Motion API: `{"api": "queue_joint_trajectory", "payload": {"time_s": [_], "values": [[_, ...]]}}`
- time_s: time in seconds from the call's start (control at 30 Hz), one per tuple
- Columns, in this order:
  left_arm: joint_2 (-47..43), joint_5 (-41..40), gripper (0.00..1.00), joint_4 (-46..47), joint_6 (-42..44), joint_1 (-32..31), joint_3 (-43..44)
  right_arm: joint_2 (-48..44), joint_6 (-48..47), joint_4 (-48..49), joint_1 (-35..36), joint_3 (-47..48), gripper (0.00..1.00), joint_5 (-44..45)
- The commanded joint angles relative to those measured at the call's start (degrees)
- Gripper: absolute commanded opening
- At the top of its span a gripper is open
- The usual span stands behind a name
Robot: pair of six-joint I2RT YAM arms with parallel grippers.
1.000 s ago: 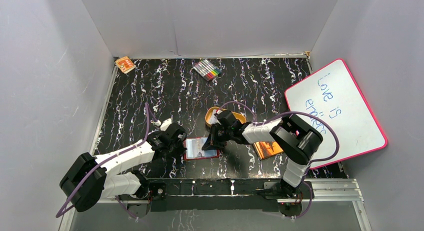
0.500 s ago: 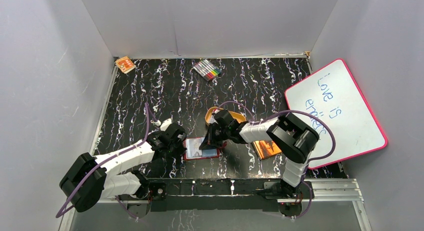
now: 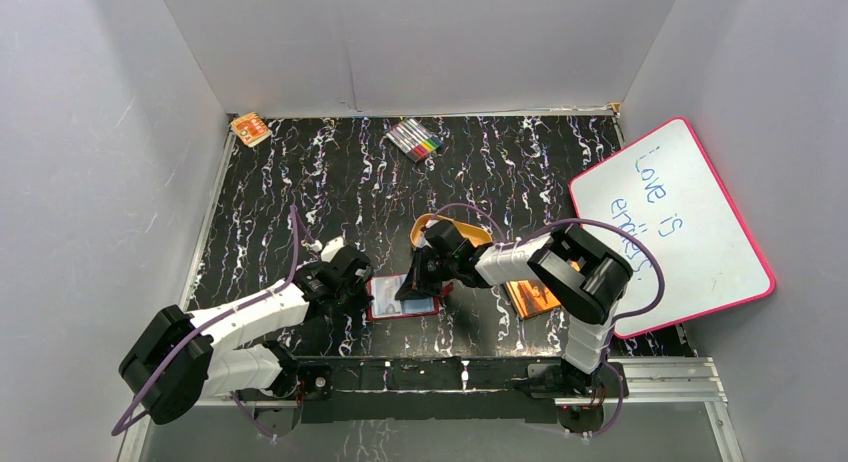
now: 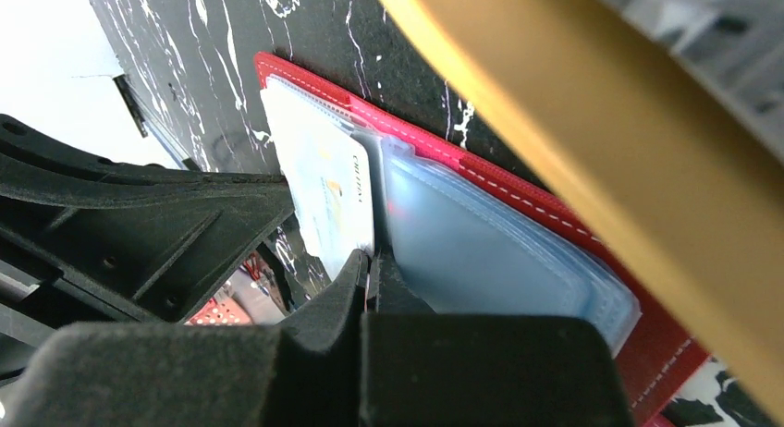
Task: Put the credit cards into the card holder
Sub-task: Insert the credit card into the card holder.
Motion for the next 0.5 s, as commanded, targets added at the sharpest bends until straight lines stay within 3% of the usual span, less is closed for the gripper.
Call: {"api": "queue_joint_trajectory", "payload": {"time_s": [0.0,0.47], "values": [[2.29,0.99,0.00,-1.90,0.78,-0.04,-2.45,1.19,-0.23,-0.64,0.71,1.29,0.00,1.95],[2.62,1.02,0.00,-2.18,1.18,-0.02,-1.91,1.26,-0.64,-0.91,1.21,1.94,0.00,1.40]]}}
